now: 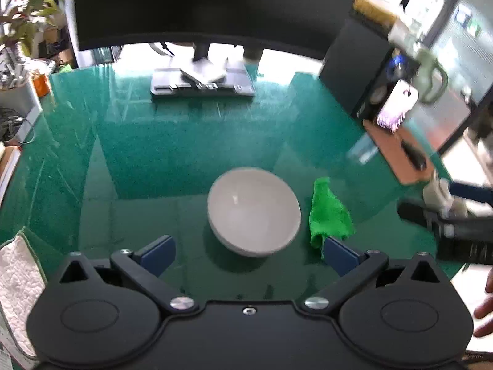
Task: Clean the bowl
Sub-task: 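Move both tools toward the white bowl and green cloth, then grasp the white bowl rim with the left tool while the right tool grasps the green cloth, then lift and tilt the bowl with the left tool while the right tool brings the cloth to it, then hold the bowl with the left tool while the right tool wipes its outside with the cloth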
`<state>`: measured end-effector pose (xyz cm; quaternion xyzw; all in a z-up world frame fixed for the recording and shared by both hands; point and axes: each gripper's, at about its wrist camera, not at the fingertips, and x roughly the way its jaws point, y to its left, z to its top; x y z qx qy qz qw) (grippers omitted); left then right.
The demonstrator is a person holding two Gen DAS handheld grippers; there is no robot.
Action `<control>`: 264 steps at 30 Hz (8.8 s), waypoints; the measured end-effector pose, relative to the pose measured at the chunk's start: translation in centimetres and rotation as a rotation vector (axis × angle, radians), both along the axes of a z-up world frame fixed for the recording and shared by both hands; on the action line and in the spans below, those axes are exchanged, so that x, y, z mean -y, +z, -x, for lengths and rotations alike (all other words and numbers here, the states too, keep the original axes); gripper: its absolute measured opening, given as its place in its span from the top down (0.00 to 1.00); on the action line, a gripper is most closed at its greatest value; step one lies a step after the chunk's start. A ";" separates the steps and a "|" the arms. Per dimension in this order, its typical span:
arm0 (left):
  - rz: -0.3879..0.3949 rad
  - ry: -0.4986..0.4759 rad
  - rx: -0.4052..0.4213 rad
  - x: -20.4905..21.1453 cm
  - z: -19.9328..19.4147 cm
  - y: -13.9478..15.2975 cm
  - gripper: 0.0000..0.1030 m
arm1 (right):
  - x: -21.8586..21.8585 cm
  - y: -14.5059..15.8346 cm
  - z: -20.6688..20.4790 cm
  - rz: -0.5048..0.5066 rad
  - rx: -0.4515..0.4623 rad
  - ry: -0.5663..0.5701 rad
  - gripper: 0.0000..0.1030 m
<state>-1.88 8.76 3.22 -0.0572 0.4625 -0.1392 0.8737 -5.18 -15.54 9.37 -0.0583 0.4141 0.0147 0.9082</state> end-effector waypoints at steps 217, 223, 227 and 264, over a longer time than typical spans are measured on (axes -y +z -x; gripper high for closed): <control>0.063 0.001 -0.199 4.1 -8.3 -11.3 0.82 | 13.3 -24.7 -2.9 -1.729 -0.345 -0.410 0.94; 0.033 -0.025 -0.183 4.6 -8.2 -11.3 0.81 | 12.0 -25.0 -6.7 -1.711 -0.323 -0.421 0.94; 0.024 -0.022 -0.173 4.7 -8.0 -11.3 0.80 | 11.3 -24.5 -8.0 -1.694 -0.315 -0.389 0.94; -0.024 -0.066 -0.151 5.5 -8.4 -11.3 0.76 | 13.7 -23.9 -3.0 -1.672 -0.379 -0.338 0.92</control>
